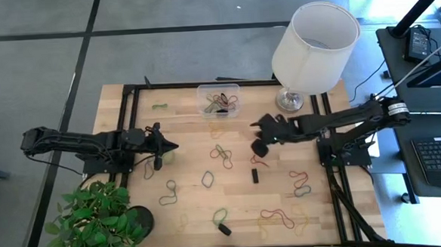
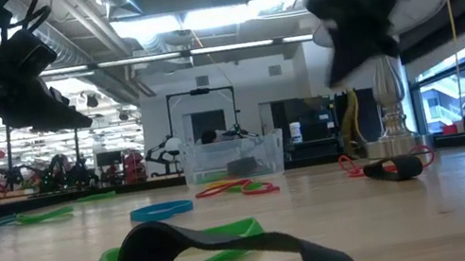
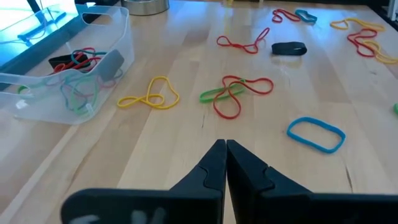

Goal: Pick and place rubber bands into bin
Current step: Put the yellow rubber band into the transparent bin

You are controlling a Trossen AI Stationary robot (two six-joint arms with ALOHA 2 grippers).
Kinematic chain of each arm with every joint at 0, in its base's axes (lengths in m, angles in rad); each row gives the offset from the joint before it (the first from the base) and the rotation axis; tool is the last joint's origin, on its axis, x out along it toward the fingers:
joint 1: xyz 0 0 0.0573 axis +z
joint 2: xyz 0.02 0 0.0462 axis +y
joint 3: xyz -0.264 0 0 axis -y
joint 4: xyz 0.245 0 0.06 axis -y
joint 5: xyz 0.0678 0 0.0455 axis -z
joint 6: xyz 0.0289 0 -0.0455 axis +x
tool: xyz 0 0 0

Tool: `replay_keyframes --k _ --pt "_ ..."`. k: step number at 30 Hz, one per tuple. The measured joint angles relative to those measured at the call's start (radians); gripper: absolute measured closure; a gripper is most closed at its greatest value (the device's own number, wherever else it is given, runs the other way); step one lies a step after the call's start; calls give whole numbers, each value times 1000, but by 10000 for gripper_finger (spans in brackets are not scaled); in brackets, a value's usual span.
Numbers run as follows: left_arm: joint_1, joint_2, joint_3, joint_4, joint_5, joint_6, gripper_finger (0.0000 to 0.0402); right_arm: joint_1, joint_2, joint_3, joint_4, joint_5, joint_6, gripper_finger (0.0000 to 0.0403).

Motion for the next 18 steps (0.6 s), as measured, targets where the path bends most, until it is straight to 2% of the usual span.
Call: replay_keyframes --k 5,12,18 --pt "0 0 0 5 0 1 395 -35 110 228 -13 35 -195 402" --pt "0 0 0 5 1 1 395 -153 366 594 -90 39 -431 402" --pt "0 0 0 5 2 1 397 -271 564 841 -175 38 -530 403"
